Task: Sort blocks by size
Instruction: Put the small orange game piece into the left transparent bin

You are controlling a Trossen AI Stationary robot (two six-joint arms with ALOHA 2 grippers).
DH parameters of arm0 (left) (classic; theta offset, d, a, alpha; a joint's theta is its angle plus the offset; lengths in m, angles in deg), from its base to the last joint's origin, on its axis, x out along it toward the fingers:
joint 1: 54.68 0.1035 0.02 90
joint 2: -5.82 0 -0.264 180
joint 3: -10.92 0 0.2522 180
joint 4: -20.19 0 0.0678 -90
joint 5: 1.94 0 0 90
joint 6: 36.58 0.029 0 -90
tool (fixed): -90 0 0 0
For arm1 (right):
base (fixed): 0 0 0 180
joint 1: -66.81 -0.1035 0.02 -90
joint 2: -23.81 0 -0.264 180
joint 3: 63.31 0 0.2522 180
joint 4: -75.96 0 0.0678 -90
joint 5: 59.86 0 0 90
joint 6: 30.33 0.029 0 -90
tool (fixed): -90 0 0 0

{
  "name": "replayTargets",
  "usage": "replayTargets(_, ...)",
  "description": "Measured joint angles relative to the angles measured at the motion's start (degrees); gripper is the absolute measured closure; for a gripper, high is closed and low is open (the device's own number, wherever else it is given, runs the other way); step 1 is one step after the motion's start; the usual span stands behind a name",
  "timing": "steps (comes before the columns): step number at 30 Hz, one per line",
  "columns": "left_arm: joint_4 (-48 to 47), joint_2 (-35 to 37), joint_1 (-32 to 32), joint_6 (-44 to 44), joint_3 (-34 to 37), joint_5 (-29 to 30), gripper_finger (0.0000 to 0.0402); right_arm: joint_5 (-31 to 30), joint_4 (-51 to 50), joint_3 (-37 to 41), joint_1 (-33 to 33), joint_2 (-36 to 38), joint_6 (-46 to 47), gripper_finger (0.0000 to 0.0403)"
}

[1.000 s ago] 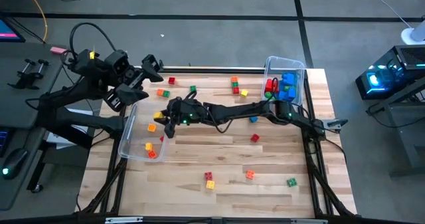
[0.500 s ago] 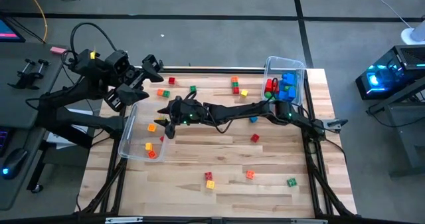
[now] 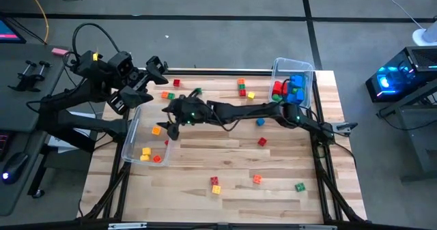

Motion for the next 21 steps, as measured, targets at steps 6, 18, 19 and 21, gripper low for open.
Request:
replayTargets(6,0.00,0.00,0.00,1.81,0.00,0.00,0.0135,0.49,-24.03,-8.84,-0.06,1.11,-7.45,0.0106)
replayTargets(18,-0.81,0.00,0.17,5.98,0.00,0.02,0.0135,4.60,-48.45,9.22,-4.41,10.07,-5.19,0.0168)
replayTargets(19,-1.13,-0.02,0.17,6.16,0.00,0.04,0.0135,4.63,-48.46,11.59,-5.32,11.13,-4.37,0.0170)
replayTargets(21,-1.46,-0.17,0.17,6.59,0.00,0.08,0.0135,4.65,-47.69,17.19,-7.23,13.95,-2.06,0.0173)
